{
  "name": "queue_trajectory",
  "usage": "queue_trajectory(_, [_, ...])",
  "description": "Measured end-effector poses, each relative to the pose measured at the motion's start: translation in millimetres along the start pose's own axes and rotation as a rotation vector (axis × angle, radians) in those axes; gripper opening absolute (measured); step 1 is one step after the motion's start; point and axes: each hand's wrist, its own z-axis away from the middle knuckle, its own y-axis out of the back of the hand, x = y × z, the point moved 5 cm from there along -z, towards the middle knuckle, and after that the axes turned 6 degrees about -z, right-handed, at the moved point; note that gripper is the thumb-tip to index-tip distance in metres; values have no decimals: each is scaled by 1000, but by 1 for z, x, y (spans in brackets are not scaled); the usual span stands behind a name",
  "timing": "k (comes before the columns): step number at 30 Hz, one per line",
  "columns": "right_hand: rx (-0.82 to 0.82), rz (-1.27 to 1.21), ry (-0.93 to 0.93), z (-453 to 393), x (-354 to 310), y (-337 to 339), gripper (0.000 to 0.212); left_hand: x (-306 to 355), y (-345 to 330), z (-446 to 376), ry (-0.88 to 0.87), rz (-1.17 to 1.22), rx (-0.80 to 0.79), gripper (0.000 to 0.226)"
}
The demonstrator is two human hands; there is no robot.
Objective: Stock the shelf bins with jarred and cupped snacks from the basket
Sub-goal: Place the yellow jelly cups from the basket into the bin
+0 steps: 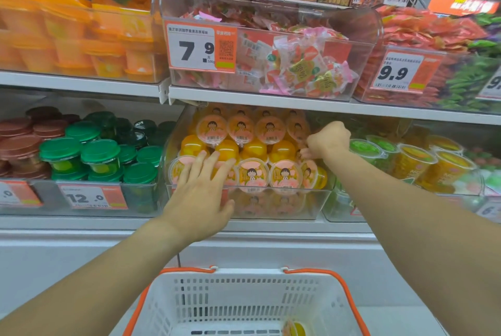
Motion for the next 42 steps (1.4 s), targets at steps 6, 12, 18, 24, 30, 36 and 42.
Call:
queue_trajectory(6, [81,-17,132,3,4,6,17,0,5,2,-9,48,4,76])
queue_trajectory(12, [139,-264,508,55,0,28,6,31,43,12,-199,257,510,30])
queue_trajectory(18, [26,-346,823,132,70,9,18,92,-51,34,-343,226,-252,6])
queue_trajectory(24, [-367,94,304,169,276,-48,15,93,-211,96,-112,82,-1000,33])
queue_trajectory(30, [-856,679,-146,200,429,-55,45,133,-323,181,280,412,-1194,74])
queue_trajectory(36, [-951,662,-249,207,452,-87,51,193,-379,208,419,711,-1065,65])
queue_trajectory(42, [-751,394,-470,226,478,-97,28,187,-402,213,769,944,-925,31])
